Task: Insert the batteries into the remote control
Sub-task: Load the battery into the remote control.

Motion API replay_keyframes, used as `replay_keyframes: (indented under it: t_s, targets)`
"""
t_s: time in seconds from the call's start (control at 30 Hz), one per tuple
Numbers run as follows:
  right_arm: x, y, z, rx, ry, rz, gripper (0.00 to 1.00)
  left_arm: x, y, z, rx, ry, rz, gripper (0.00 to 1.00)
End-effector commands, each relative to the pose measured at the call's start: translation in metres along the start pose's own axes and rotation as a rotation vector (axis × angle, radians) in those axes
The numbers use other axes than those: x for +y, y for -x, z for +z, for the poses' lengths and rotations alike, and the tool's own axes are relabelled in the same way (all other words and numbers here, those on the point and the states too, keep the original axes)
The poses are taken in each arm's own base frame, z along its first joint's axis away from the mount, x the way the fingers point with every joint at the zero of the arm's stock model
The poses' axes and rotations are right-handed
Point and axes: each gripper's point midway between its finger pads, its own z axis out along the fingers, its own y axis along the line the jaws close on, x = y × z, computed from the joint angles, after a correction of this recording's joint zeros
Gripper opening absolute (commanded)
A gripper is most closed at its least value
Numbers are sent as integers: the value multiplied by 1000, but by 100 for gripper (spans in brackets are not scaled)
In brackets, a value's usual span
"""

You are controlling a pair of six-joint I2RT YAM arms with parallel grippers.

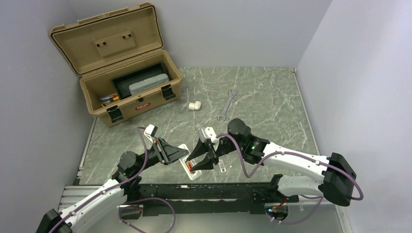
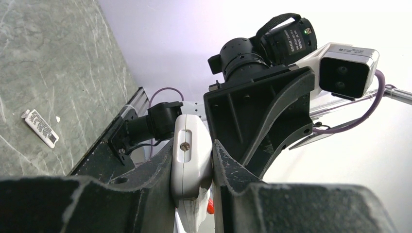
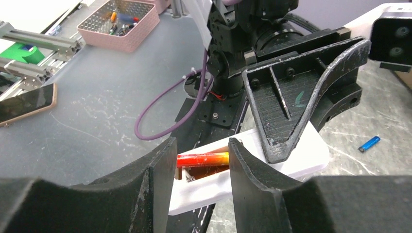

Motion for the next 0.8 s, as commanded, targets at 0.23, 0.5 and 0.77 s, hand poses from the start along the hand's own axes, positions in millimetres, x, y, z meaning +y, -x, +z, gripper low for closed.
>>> replay_keyframes:
  t_s: [0.23,0.5,0.77]
  targets:
    - [14,14,-7,-19,-1,-44,34,-1,-5,-5,9,-44,10,0]
    - [13,4,-5,26,-20,-56,34,-3,-4,-4,8,-43,14,0]
    - [12,4,-3,29,-18,-64,35,-3,-4,-4,8,-44,14,0]
